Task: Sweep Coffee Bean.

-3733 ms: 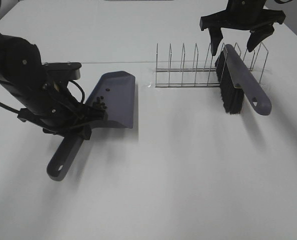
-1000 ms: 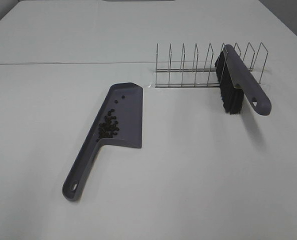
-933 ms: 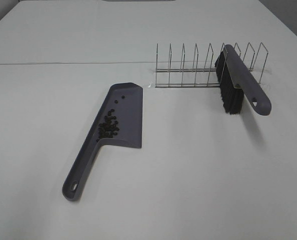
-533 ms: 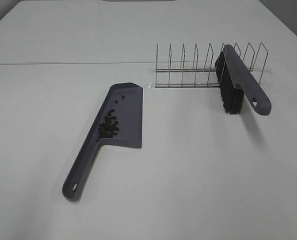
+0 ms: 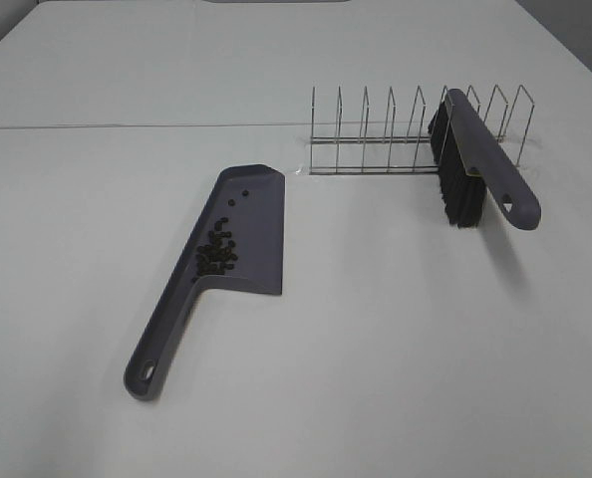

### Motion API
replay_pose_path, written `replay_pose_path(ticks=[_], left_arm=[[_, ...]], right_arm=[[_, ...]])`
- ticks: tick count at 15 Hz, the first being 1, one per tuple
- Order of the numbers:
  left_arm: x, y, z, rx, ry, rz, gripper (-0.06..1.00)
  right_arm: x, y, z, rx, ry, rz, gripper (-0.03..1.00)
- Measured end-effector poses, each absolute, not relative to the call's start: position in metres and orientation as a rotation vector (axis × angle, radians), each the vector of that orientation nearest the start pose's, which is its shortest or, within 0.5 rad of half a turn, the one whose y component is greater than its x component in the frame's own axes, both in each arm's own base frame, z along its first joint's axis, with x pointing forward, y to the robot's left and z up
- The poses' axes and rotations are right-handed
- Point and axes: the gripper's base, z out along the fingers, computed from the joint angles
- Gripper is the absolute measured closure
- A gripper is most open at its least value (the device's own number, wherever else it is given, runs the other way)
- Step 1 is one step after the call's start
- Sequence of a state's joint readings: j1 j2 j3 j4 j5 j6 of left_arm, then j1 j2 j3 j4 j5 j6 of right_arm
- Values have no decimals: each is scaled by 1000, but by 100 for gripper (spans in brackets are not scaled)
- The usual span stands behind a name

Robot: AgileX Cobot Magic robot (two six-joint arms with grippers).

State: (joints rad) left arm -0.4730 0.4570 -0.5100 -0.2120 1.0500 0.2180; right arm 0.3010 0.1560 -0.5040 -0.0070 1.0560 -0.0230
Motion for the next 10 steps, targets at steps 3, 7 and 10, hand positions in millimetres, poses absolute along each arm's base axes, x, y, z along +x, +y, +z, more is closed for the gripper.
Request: replay_pose_path(ticks=[3, 7, 10], left_arm=[[50, -44, 269, 793, 2359, -381, 33], [45, -38, 272, 717, 2323, -363, 33], [32, -27, 277, 570, 2235, -312, 33]], right_arm=[[17, 9, 278, -430, 2154, 176, 21], [17, 10, 278, -437, 2152, 178, 21], [17, 10, 278, -437, 2152, 180, 21]])
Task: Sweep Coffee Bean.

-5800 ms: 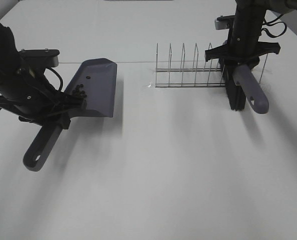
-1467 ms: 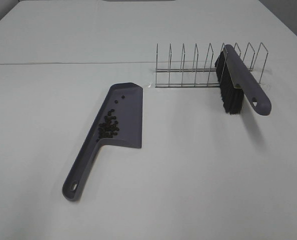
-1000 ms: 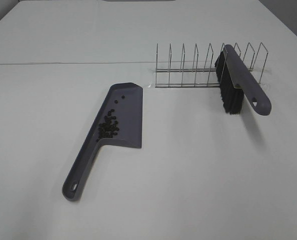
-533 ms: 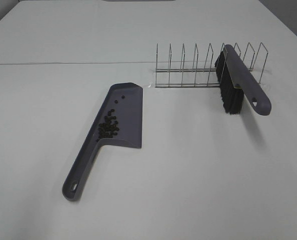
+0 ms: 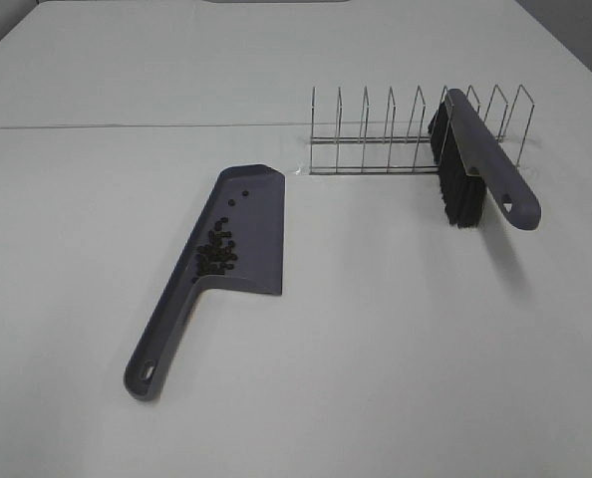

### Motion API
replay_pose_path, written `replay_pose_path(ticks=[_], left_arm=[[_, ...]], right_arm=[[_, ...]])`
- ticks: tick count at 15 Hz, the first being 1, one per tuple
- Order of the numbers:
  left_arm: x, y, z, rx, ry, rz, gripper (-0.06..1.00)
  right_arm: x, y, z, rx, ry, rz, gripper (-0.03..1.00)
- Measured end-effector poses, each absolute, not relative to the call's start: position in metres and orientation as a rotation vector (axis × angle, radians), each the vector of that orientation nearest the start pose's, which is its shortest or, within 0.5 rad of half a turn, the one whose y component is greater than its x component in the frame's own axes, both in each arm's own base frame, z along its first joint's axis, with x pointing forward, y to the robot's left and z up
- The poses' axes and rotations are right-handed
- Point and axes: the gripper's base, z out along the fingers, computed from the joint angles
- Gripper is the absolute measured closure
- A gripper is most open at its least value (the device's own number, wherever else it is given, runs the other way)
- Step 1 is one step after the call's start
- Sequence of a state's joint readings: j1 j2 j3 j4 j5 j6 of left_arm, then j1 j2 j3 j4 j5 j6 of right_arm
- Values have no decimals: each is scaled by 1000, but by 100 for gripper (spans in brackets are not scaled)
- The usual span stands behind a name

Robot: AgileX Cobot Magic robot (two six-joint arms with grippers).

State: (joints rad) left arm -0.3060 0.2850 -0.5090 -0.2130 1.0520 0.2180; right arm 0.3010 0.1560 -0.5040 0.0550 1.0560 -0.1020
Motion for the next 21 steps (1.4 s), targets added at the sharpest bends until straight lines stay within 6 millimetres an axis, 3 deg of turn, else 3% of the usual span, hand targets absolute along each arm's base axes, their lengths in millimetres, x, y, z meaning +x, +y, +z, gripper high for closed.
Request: replay_pose_path(ticks=[5, 12, 21], left_arm=[[-8, -16, 282, 338, 1987, -187, 33], [-9, -16, 282, 331, 1984, -180, 33], [-9, -16, 282, 332, 1982, -179, 33]], right_arm=[[17, 10, 278, -429, 2153, 183, 21], [8, 6, 279, -133, 2118, 35, 21], [-7, 5, 279, -116, 2026, 25, 21]])
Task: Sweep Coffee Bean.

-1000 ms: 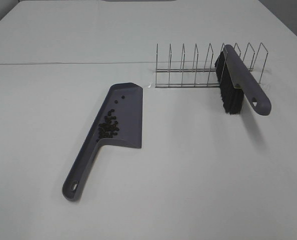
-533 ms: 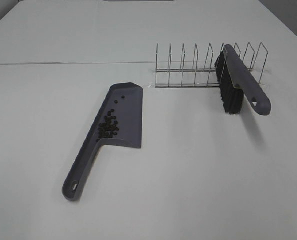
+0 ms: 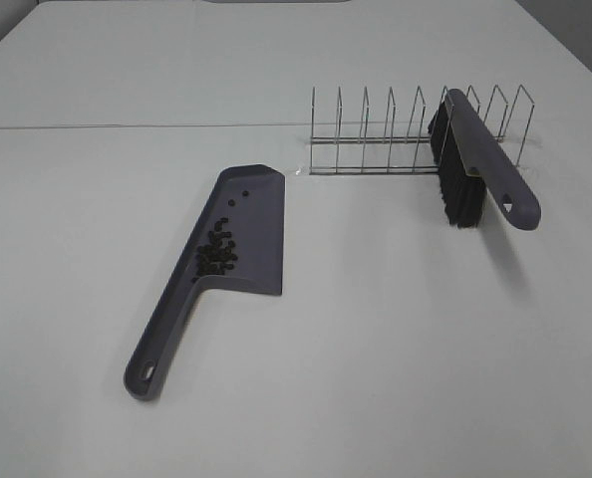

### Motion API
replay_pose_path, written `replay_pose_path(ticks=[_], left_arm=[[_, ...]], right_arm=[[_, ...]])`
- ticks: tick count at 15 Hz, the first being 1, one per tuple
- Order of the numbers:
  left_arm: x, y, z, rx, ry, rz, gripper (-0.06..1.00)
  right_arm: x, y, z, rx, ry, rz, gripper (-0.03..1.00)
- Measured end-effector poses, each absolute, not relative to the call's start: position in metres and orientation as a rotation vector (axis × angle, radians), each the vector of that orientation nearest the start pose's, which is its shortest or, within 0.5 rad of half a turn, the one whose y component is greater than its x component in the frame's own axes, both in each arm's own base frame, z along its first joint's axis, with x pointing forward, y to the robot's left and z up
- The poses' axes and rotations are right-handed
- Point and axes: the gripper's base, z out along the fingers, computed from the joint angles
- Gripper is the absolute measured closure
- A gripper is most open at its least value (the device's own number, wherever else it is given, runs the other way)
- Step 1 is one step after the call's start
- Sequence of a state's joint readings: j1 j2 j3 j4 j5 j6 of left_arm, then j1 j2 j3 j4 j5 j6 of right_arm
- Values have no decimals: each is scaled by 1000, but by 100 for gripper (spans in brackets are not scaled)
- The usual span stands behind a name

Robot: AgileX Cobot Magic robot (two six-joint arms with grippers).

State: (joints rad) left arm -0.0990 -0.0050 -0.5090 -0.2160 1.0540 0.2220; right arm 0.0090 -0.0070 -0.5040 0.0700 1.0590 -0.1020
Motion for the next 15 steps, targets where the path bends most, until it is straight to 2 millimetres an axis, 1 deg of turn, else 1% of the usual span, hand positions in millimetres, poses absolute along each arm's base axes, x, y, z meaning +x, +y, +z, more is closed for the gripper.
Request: replay_pose_path(ticks=[15], left_arm=[[-9, -16, 282, 332, 1982, -179, 33]], right_arm=[[-7, 6, 279, -116, 2026, 27, 21]])
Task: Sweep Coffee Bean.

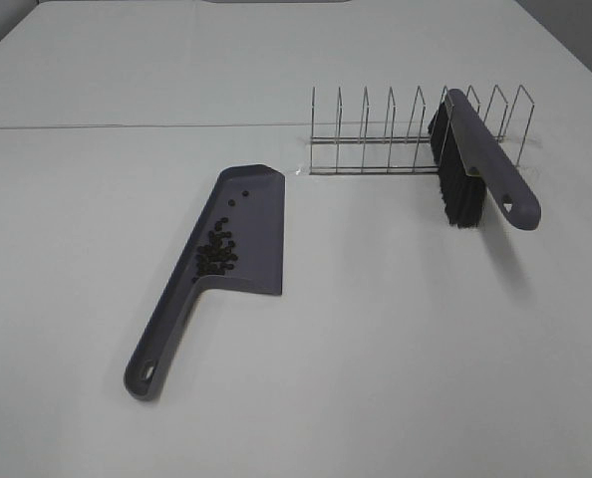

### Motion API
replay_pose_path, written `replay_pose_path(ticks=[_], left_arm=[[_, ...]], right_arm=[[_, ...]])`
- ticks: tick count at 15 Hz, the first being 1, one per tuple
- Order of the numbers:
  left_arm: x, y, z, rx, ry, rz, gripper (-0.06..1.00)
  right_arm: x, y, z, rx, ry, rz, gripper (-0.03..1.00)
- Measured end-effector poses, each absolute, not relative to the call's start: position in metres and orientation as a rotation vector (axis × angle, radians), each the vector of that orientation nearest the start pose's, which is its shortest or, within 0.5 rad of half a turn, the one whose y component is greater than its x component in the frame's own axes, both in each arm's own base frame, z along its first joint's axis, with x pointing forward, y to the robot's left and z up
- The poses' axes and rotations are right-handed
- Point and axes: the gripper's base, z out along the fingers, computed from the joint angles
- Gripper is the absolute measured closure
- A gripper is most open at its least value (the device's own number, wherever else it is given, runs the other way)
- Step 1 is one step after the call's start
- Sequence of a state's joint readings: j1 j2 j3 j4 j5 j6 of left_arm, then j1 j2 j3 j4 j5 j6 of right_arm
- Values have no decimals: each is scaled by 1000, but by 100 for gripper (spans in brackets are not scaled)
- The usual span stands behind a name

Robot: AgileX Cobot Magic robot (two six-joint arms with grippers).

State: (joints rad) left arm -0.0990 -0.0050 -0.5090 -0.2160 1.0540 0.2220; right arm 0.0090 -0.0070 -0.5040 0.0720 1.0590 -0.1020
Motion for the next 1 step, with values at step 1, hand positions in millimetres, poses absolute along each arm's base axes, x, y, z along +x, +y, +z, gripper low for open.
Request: replay_pose_path(ticks=[1], left_arm=[[-9, -16, 282, 332, 1982, -179, 33]], right_arm=[[-7, 6, 279, -116, 2026, 27, 21]])
